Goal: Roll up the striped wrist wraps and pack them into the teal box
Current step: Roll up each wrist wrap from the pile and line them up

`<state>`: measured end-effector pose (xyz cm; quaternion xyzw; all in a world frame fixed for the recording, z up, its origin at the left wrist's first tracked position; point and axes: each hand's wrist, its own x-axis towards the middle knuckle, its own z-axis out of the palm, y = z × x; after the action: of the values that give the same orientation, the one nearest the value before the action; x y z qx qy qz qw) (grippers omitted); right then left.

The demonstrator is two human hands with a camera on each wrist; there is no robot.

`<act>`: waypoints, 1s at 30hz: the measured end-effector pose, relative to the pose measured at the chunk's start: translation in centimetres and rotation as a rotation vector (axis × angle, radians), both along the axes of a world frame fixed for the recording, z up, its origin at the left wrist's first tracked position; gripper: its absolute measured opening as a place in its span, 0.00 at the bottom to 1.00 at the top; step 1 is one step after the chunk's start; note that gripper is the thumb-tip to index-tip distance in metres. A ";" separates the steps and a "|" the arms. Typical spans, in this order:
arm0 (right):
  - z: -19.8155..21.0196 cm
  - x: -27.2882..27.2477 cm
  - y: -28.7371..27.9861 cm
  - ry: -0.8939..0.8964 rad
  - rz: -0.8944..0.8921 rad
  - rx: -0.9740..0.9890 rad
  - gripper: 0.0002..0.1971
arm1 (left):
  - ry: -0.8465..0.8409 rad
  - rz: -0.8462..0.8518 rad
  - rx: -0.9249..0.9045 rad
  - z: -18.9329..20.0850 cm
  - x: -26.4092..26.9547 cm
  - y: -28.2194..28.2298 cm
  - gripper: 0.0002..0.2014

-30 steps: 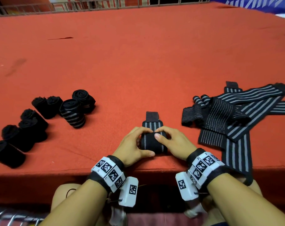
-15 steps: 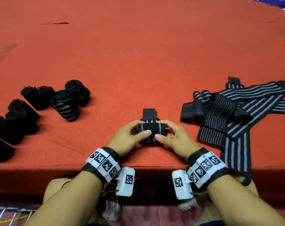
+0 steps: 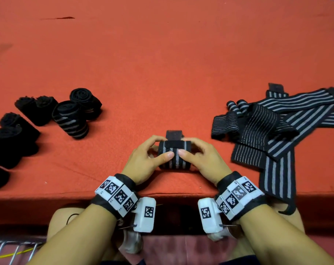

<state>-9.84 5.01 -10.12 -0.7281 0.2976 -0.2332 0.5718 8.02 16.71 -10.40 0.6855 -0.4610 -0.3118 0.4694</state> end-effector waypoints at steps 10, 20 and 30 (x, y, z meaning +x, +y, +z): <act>-0.7 -0.4 -0.2 0.002 0.014 -0.111 0.28 | -0.165 0.072 0.039 -0.3 0.1 -0.7 0.22; 0.1 -0.2 -0.4 -0.012 0.023 0.003 0.14 | -0.113 -0.051 -0.059 0.1 0.2 0.2 0.40; 0.4 -0.3 -0.1 0.046 0.011 -0.043 0.17 | -0.019 -0.002 -0.007 -0.4 0.3 -0.1 0.36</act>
<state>-10.16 4.86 -9.71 -0.7471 0.3017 -0.2196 0.5501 8.37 16.61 -10.77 0.6863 -0.4673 -0.3041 0.4672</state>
